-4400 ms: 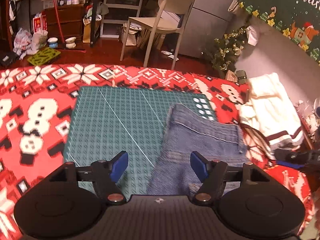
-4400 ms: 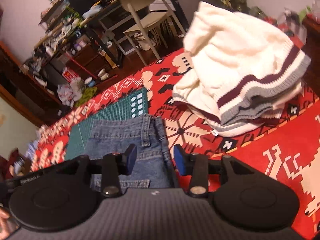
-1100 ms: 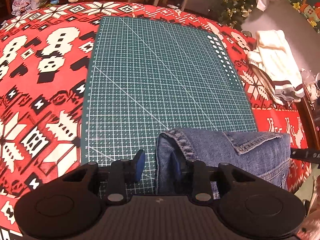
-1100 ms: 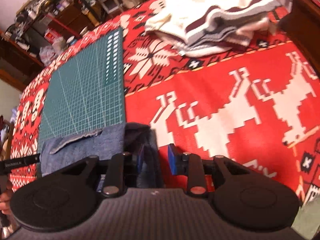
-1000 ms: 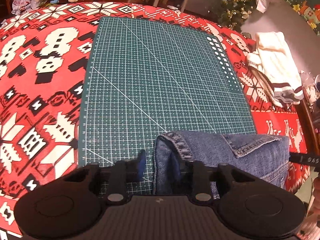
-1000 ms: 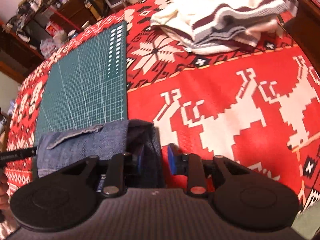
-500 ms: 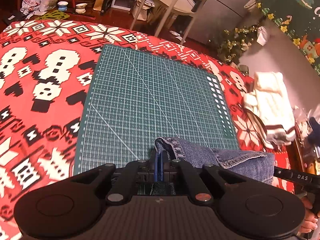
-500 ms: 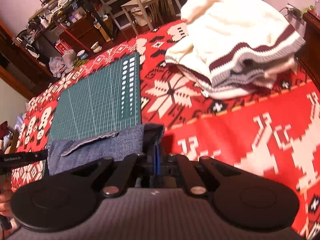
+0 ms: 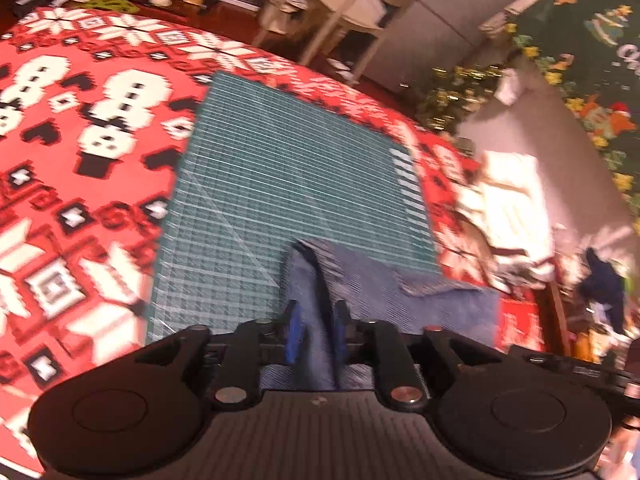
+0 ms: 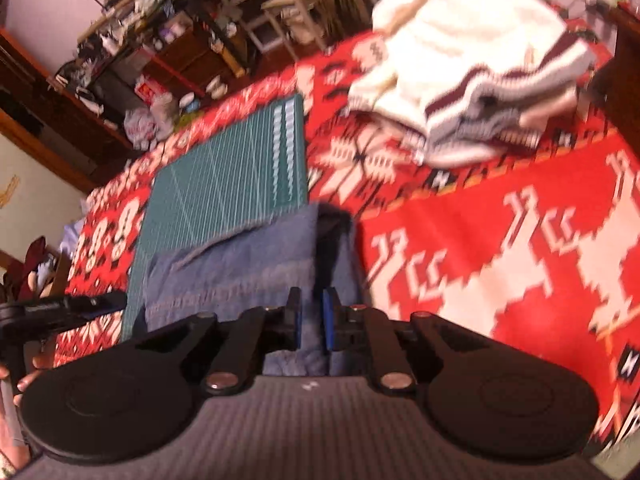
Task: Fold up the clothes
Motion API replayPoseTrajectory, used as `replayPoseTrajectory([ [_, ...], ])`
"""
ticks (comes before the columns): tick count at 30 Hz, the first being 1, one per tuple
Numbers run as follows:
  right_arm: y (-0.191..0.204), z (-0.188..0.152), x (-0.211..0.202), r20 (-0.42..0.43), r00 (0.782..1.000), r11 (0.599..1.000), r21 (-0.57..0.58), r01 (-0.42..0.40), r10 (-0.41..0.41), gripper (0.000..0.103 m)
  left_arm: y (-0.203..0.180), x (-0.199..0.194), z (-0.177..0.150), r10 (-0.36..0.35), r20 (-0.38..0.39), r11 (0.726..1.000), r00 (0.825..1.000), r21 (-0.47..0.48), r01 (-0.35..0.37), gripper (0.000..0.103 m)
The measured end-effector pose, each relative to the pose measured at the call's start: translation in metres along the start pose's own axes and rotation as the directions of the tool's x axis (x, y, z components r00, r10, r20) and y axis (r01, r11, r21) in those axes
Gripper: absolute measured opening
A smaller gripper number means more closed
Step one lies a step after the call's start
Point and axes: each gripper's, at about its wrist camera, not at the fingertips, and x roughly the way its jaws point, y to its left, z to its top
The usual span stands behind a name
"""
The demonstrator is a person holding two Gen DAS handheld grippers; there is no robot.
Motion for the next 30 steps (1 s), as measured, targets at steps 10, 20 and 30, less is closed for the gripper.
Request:
replayPoseTrajectory([
  [10,-0.002,-0.015,0.024,-0.097,0.995,1.0,0.0,-0.019,0.019,0.038,-0.012,0.022,-0.025,-0.092,-0.137,0.996,0.986,-0.013,0.091,0.032],
  [20,0.006,-0.015,0.036,-0.113,0.992,0.997,-0.037,-0.062,0.058,0.023,-0.014,0.043,-0.03,-0.073,-0.19,0.997,0.979,-0.004,0.074,0.031],
  [30,0.009,-0.018,-0.009,-0.099,0.988,0.993,0.042,-0.111,0.115,0.011,0.003,0.007,-0.019,-0.247,-0.127,0.965,0.961,-0.118,0.233,0.022],
])
